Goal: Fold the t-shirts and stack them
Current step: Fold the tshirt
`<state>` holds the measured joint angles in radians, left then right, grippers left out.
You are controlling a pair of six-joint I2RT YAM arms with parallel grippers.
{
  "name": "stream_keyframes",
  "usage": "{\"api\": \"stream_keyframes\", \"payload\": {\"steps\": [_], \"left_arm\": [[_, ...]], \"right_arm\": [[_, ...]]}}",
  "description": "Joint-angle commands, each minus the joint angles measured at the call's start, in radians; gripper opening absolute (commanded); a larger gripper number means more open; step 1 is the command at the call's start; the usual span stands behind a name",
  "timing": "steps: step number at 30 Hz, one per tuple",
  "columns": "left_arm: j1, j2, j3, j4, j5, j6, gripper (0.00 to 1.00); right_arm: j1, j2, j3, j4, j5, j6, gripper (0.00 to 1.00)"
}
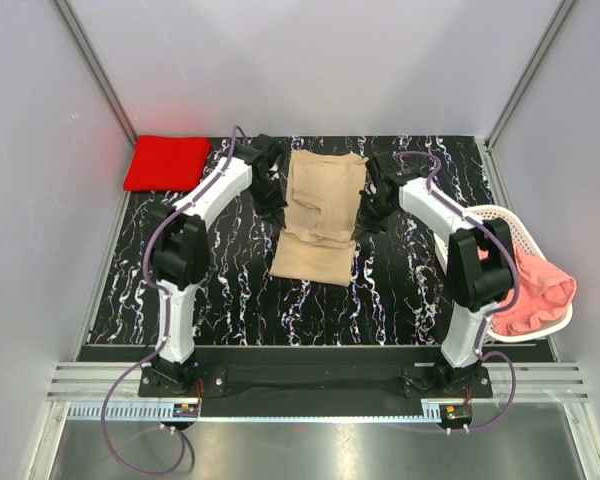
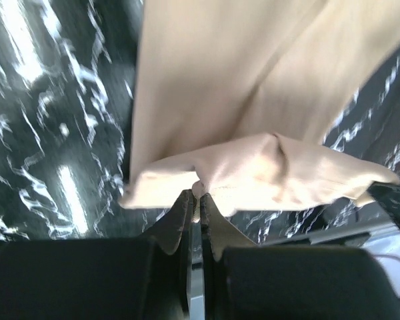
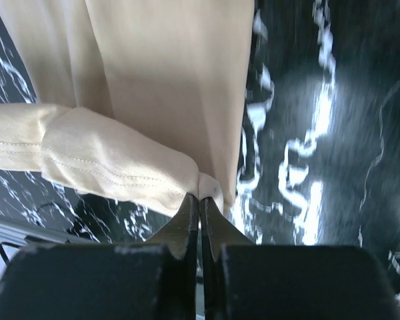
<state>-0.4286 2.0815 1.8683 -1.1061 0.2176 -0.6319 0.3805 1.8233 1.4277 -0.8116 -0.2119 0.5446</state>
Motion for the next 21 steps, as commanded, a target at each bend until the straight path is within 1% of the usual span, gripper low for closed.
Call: {"api": "stream_keyframes", "payload": {"steps": [1, 2, 6, 13, 16, 17, 20, 21], "left_arm": [[0.051, 0.057, 0.119, -0.041, 0.046, 0.023, 0.00], [0.056, 0.081, 0.135, -0.035, 0.054, 0.020, 0.00], [0.080, 0.140, 0.204, -0.012, 0.092, 0.023, 0.00], [0.083, 0.189, 0.223, 0.043, 0.161, 0.020, 0.02], [0.083, 0.204, 0.226, 0.075, 0.164, 0.021, 0.04], [0.085, 0.209, 0.230, 0.078, 0.161, 0.023, 0.06], [0.094, 0.230, 0.239, 0.103, 0.161, 0.017, 0.06], [0.099, 0.236, 0.242, 0.112, 0.161, 0.015, 0.08]], "right_arm": [[-0.032, 0.076, 0.123, -0.053, -0.063, -0.089, 0.00], [-0.037, 0.111, 0.167, -0.057, -0.066, -0.090, 0.00], [-0.061, 0.183, 0.247, -0.078, -0.096, -0.100, 0.00], [-0.091, 0.235, 0.264, -0.084, -0.118, -0.106, 0.00], [-0.103, 0.252, 0.266, -0.078, -0.124, -0.106, 0.00], [-0.106, 0.261, 0.270, -0.072, -0.127, -0.106, 0.00], [-0.120, 0.287, 0.289, -0.048, -0.135, -0.106, 0.00], [-0.123, 0.297, 0.293, -0.038, -0.133, -0.103, 0.01]]}}
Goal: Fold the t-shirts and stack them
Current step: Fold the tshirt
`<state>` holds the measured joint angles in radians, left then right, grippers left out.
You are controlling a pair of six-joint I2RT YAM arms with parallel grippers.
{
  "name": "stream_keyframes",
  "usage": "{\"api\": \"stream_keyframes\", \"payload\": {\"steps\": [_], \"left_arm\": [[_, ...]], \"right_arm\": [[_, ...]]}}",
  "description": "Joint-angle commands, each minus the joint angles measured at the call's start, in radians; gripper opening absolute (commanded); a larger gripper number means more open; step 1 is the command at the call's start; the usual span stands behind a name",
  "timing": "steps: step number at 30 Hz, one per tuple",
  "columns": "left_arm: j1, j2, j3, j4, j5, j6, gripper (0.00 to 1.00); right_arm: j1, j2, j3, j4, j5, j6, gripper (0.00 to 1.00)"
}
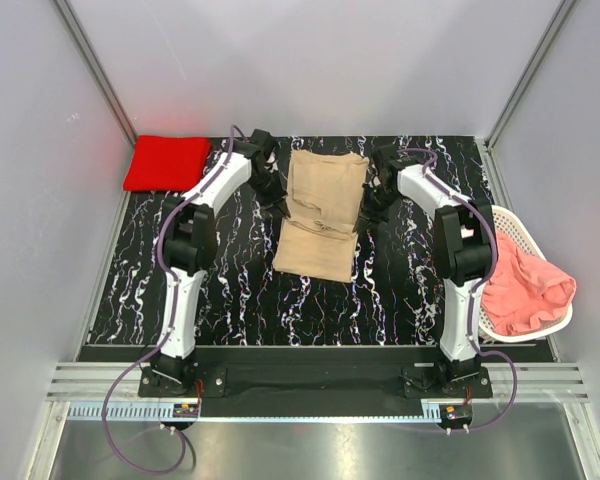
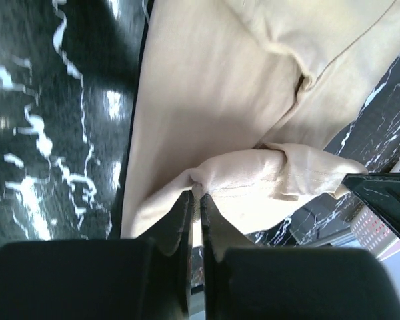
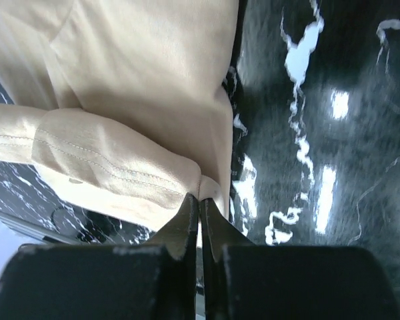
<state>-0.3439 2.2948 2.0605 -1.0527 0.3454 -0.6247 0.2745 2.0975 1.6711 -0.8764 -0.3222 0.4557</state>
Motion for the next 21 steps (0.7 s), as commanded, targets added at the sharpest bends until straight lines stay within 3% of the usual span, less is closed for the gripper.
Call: {"api": "stream_keyframes", "payload": {"steps": [1, 4, 5, 6, 8, 10, 13, 15, 21], "left_arm": [[0.017, 0.031, 0.062, 0.069, 0.027, 0.005, 0.12], [0.032, 0.067, 0.116, 0.089, 0.014, -0.010, 0.27], [0.037, 0.083, 0.134, 0.088, 0.012, -0.023, 0.29], [0.046, 0.084, 0.148, 0.088, 0.007, -0.026, 0.31], [0.055, 0.071, 0.162, 0.097, -0.014, -0.035, 0.45], [0.068, 0.025, 0.156, 0.102, -0.048, -0.024, 0.54], [0.069, -0.058, 0.110, 0.099, -0.069, 0.020, 0.57], [0.062, -0.141, -0.009, 0.103, -0.060, 0.039, 0.57], [0.008, -0.349, -0.487, 0.215, 0.015, 0.128, 0.68]], "right_arm": [[-0.024, 0.032, 0.058, 0.048, -0.026, -0.011, 0.04], [-0.047, 0.082, 0.090, 0.103, -0.034, 0.008, 0.13], [-0.055, 0.122, 0.136, 0.106, -0.037, 0.012, 0.27], [-0.061, 0.145, 0.168, 0.103, -0.038, 0.009, 0.30], [-0.077, 0.205, 0.294, 0.064, -0.032, 0.000, 0.36], [-0.084, 0.254, 0.449, -0.021, 0.000, -0.020, 0.47], [-0.087, 0.268, 0.571, -0.142, 0.064, -0.049, 0.58], [-0.087, 0.236, 0.543, -0.157, 0.069, -0.046, 0.61], [-0.060, -0.022, 0.088, -0.003, -0.070, -0.035, 0.70]]}}
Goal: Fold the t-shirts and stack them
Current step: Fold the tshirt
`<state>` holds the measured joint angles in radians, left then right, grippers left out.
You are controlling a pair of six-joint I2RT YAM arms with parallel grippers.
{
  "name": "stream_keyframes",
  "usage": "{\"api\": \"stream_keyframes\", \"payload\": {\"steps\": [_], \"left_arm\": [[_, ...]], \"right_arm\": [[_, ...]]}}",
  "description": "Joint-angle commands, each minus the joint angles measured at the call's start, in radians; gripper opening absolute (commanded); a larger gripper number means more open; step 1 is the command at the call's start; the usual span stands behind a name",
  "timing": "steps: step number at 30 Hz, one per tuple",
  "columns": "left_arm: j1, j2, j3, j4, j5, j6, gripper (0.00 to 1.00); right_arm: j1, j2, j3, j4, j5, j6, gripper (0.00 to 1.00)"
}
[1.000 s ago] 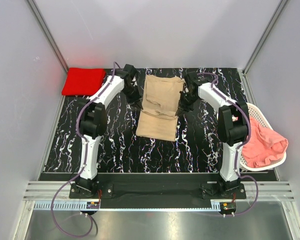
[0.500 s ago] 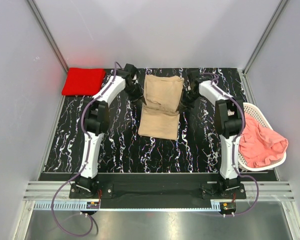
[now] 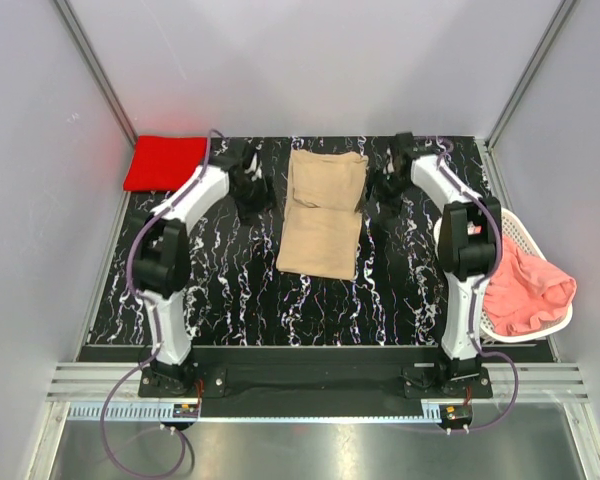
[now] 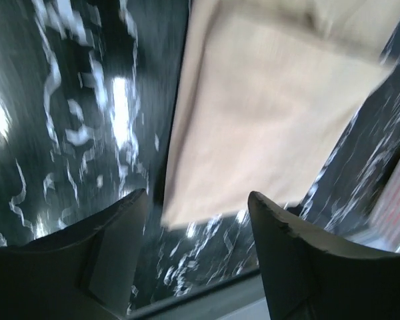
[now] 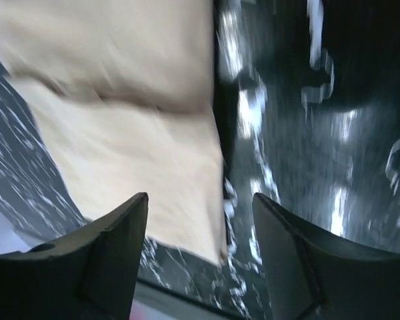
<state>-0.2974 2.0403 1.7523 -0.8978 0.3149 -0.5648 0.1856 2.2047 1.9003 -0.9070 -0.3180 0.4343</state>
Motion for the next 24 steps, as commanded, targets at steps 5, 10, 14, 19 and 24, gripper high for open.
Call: {"api": "stream_keyframes", "payload": {"steps": [5, 10, 14, 19, 24], "left_arm": [[-0.072, -0.196, -0.382, 0.160, 0.062, 0.120, 0.72], [-0.074, -0.177, -0.439, 0.194, 0.041, 0.137, 0.71], [-0.074, -0.154, -0.459, 0.217, 0.058, 0.138, 0.70], [-0.074, -0.123, -0.485, 0.247, 0.104, 0.126, 0.69], [-0.075, -0.118, -0.491, 0.235, 0.096, 0.105, 0.67]], "right_arm": [[0.109, -0.305, -0.478, 0.106, -0.138, -0.057, 0.72], [0.155, -0.414, -0.746, 0.255, -0.133, 0.029, 0.71], [0.156, -0.430, -0.848, 0.341, -0.135, 0.078, 0.70], [0.156, -0.387, -0.888, 0.441, -0.148, 0.106, 0.66], [0.156, -0.369, -0.868, 0.464, -0.095, 0.156, 0.63]]}}
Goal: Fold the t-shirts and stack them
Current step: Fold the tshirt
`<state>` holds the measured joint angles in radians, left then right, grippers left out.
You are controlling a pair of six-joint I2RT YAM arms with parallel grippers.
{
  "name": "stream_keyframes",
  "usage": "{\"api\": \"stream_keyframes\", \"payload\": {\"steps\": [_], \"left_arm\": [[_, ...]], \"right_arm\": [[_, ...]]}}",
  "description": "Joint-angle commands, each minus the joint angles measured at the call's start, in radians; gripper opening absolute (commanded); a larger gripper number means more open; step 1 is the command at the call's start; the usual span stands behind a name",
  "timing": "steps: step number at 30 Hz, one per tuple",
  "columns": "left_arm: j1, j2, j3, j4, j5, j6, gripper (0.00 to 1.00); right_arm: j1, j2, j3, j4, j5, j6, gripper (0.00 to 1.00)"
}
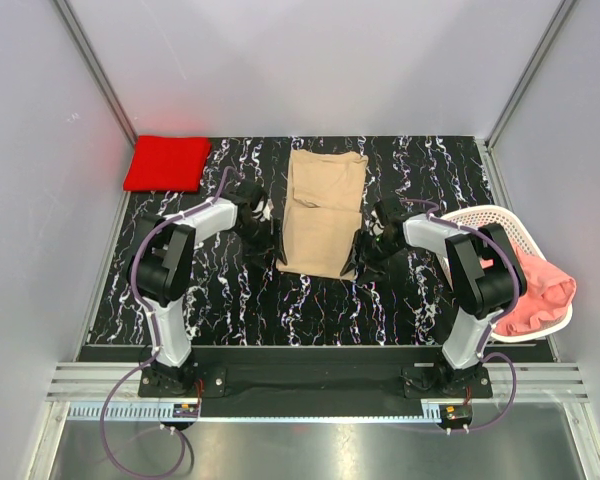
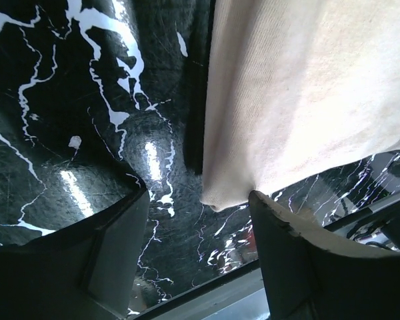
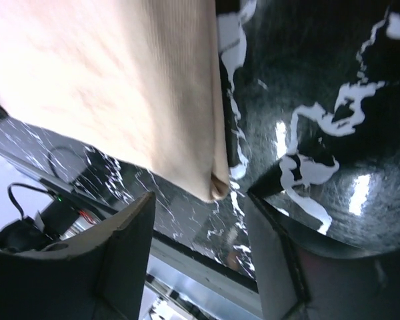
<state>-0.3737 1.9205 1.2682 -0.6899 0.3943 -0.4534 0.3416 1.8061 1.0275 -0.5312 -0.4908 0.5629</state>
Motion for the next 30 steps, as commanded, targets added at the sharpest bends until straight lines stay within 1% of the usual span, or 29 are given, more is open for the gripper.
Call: {"api": "stream_keyframes", "payload": {"steps": [1, 3, 9, 19, 26, 27, 29, 30], "left_arm": [[0.001, -0.006, -0.010, 0.024, 0.009, -0.013, 0.67], [-0.001, -0.006, -0.020, 0.027, 0.021, -0.028, 0.67], [-0.019, 0.017, -0.023, 0.017, 0.014, -0.065, 0.66], [-0.022, 0.026, -0.055, 0.029, 0.035, -0.096, 0.65], [-0.022, 0.052, -0.029, 0.024, 0.031, -0.093, 0.56], [-0.021, 0.052, -0.029, 0.032, 0.038, -0.094, 0.53], [-0.021, 0.057, -0.026, 0.038, 0.046, -0.096, 0.50], [-0.022, 0.060, -0.024, 0.036, 0.048, -0.096, 0.46]], "right_arm": [[0.000, 0.032, 0.008, 0.085, 0.090, 0.043, 0.62], [0.000, 0.030, 0.008, 0.070, 0.132, 0.057, 0.61], [0.002, 0.035, -0.007, 0.082, 0.150, 0.074, 0.57], [0.000, 0.055, -0.001, 0.083, 0.173, 0.080, 0.54], [0.000, 0.076, 0.023, 0.086, 0.176, 0.069, 0.52], [0.000, 0.084, 0.035, 0.083, 0.179, 0.065, 0.52], [0.000, 0.091, 0.048, 0.070, 0.182, 0.057, 0.48], [0.000, 0.096, 0.057, 0.069, 0.179, 0.054, 0.46]]}}
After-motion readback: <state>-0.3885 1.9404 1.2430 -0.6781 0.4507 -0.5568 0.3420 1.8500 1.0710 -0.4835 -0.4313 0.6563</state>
